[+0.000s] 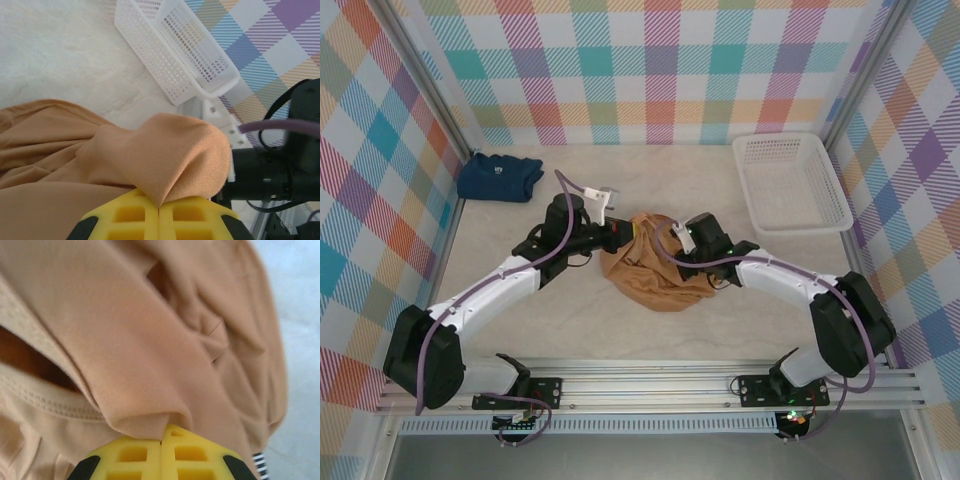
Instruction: Fold the inside-out t-shirt
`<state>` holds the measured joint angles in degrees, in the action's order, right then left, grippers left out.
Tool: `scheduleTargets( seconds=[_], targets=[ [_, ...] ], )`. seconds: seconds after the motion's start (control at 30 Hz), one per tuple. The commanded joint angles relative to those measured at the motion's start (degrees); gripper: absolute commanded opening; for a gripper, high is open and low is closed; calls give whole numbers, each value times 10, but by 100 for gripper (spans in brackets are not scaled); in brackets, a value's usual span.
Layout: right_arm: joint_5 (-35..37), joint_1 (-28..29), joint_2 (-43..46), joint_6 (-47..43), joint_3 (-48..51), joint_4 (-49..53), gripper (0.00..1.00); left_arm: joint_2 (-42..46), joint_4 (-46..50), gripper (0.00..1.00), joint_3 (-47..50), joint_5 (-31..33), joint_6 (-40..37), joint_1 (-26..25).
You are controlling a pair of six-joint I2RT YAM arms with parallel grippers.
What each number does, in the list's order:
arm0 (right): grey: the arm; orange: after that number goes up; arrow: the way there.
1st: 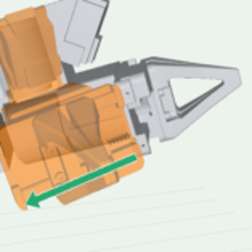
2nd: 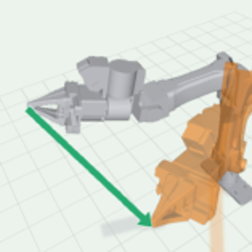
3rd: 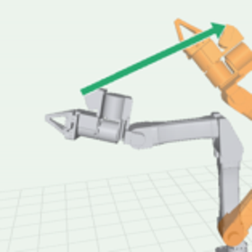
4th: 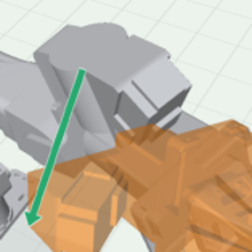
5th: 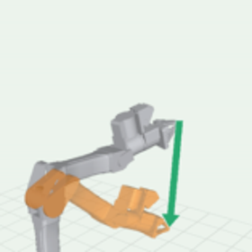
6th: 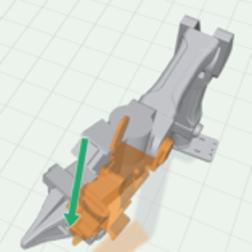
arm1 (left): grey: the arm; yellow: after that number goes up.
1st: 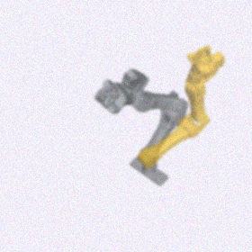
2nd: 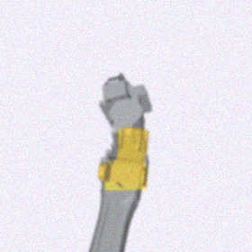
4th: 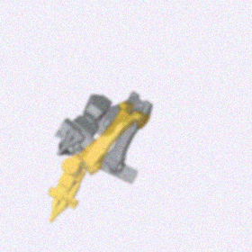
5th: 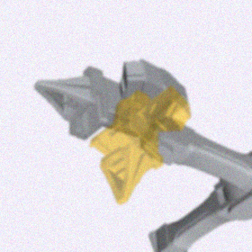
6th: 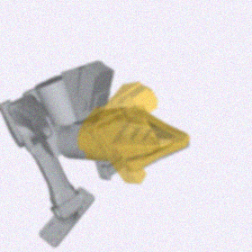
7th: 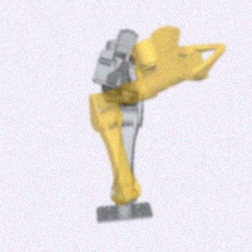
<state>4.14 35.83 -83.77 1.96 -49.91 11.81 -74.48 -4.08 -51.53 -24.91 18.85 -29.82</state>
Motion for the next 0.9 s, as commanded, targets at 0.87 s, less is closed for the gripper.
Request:
scheduleTargets(
  seconds=[0.87],
  targets=[
    [-324, -139, 143, 50, -436, 176, 0, 137, 150, 0, -248, 113, -55, 36]
  ],
)
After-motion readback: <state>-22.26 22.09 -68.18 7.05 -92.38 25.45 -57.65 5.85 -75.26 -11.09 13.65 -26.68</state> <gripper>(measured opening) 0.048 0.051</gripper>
